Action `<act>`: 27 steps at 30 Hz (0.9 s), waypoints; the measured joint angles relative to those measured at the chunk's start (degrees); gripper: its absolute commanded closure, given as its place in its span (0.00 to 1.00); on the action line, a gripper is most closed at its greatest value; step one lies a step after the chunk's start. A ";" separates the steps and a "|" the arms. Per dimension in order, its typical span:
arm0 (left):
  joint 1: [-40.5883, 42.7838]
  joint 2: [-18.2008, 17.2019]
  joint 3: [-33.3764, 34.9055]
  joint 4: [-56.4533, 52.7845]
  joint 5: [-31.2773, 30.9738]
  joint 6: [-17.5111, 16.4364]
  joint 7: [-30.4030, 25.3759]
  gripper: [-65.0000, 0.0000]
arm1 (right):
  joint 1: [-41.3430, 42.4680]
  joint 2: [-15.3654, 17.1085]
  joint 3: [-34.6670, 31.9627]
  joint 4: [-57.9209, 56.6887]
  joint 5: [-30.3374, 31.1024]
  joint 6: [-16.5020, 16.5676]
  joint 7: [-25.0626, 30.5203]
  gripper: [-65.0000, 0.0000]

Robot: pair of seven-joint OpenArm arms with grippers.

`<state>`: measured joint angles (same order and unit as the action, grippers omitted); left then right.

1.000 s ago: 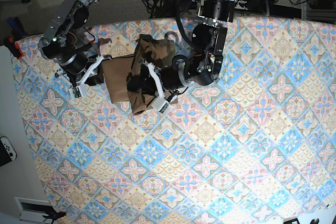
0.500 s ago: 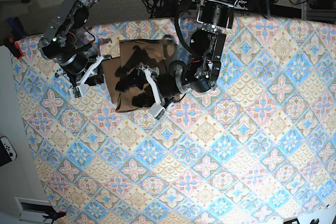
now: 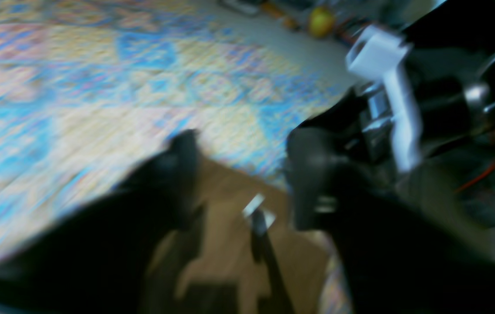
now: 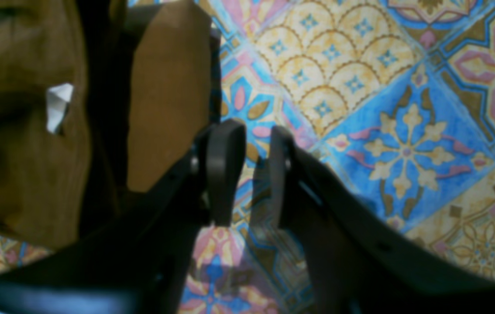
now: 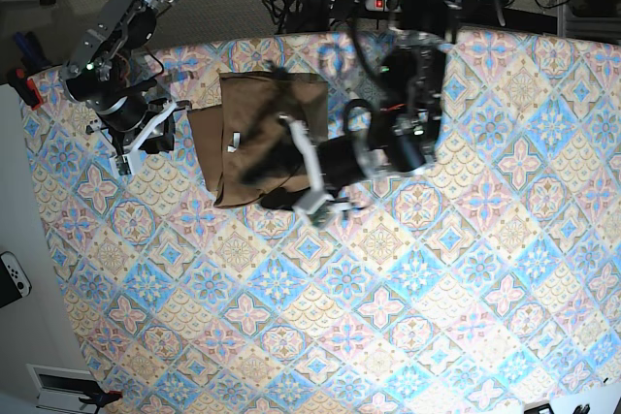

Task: Layout the t-shirt on the table in an organized manner, then fold the t-shirt properly
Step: 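Press and square the folded bundle with both grippers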

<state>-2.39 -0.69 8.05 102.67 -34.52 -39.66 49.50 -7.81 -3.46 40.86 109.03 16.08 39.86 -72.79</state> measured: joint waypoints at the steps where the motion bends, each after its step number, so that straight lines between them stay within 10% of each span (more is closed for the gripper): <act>1: 0.22 -1.81 0.00 0.72 0.26 -0.02 0.90 0.92 | 0.00 0.00 0.00 0.00 0.00 0.00 0.00 0.87; 3: 1.20 -4.22 -0.31 1.64 0.07 0.00 1.53 1.00 | 0.00 0.02 -0.46 0.00 -0.02 0.00 -0.02 1.00; 11: 3.06 -7.85 0.46 1.36 3.23 -0.22 1.27 1.00 | -0.02 0.15 -9.25 0.00 0.00 0.00 0.00 1.00; 27: -5.38 3.06 4.94 -23.82 20.76 -0.04 -1.60 1.00 | -0.11 0.33 -18.38 0.02 0.00 0.02 0.00 1.00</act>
<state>-7.77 2.37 12.99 78.85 -13.76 -39.70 47.90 -7.92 -3.14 22.48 109.06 16.08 39.88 -72.79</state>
